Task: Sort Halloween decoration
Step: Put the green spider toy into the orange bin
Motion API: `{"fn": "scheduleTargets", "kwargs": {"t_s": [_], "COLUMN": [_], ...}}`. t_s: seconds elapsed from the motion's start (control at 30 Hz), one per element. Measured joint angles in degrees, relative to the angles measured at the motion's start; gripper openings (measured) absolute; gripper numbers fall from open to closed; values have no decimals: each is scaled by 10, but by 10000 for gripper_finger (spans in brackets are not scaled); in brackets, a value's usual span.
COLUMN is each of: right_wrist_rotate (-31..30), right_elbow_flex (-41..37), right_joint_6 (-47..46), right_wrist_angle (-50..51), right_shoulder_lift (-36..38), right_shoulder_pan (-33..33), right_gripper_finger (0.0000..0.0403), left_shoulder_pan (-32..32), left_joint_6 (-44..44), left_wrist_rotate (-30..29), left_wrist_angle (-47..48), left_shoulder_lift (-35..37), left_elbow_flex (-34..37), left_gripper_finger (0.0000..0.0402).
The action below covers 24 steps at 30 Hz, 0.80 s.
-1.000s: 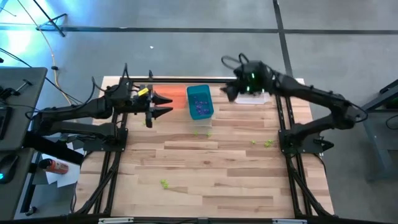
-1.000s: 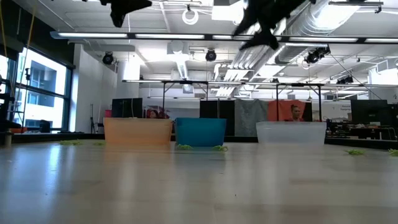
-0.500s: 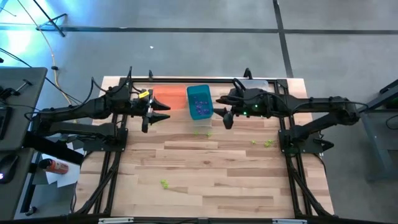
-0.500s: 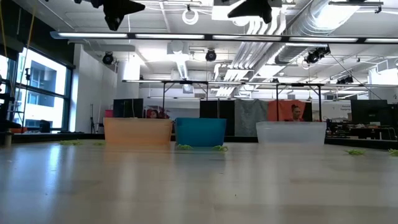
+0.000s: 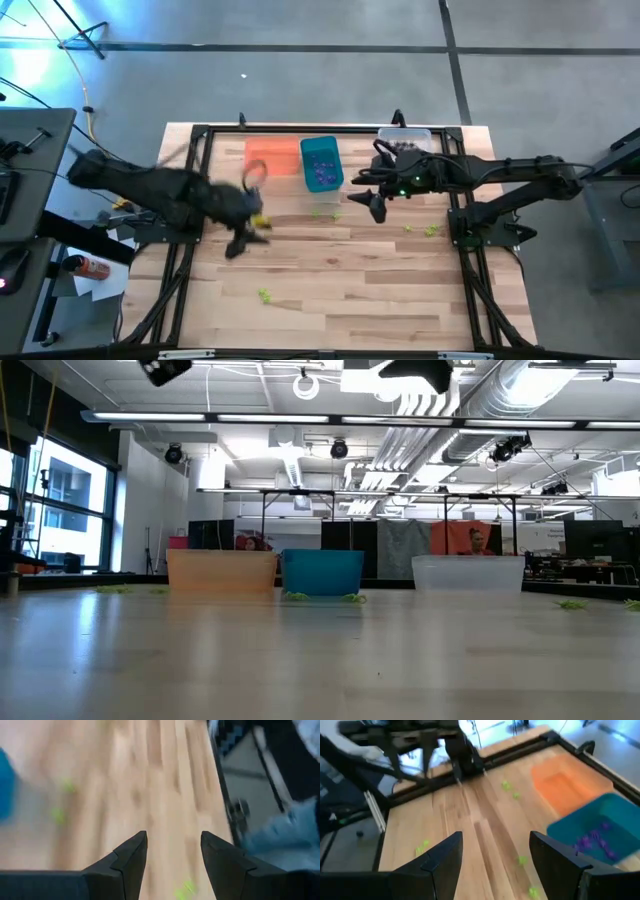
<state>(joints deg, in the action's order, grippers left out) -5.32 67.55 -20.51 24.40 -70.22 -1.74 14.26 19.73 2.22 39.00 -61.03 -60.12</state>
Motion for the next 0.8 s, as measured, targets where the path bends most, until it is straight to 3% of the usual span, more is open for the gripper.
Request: {"fn": "scheduleTargets", "kwargs": {"t_s": [0.1, 0.27, 0.37, 0.5, 0.63, 0.8], "right_wrist_rotate": [-2, -2, -2, -2, -2, -3], "right_elbow_flex": [0, 0, 0, 0, 0, 0], "right_joint_6": [0, 5, 5, 0, -3, -20], "right_wrist_angle": [50, 109, 117, 115, 114, 114], "right_shoulder_lift": [9, 12, 12, 12, 12, 12], "right_shoulder_pan": [-9, -17, -18, -18, -18, -18], "right_gripper_finger": [226, 226, 226, 226, 226, 226], "left_shoulder_pan": [71, 210, 280, 336, 337, 306], "left_joint_6": [115, 252, 232, 142, 111, 121], "left_wrist_rotate": [3, -27, -80, -151, -178, -154], "left_wrist_angle": [47, 7, -21, -20, -13, -10], "left_shoulder_lift": [-48, -114, -162, -238, -302, -337], "left_elbow_flex": [-16, -17, -18, -18, -17, -17], "left_gripper_finger": [172, 172, 172, 172, 172, 172]}}
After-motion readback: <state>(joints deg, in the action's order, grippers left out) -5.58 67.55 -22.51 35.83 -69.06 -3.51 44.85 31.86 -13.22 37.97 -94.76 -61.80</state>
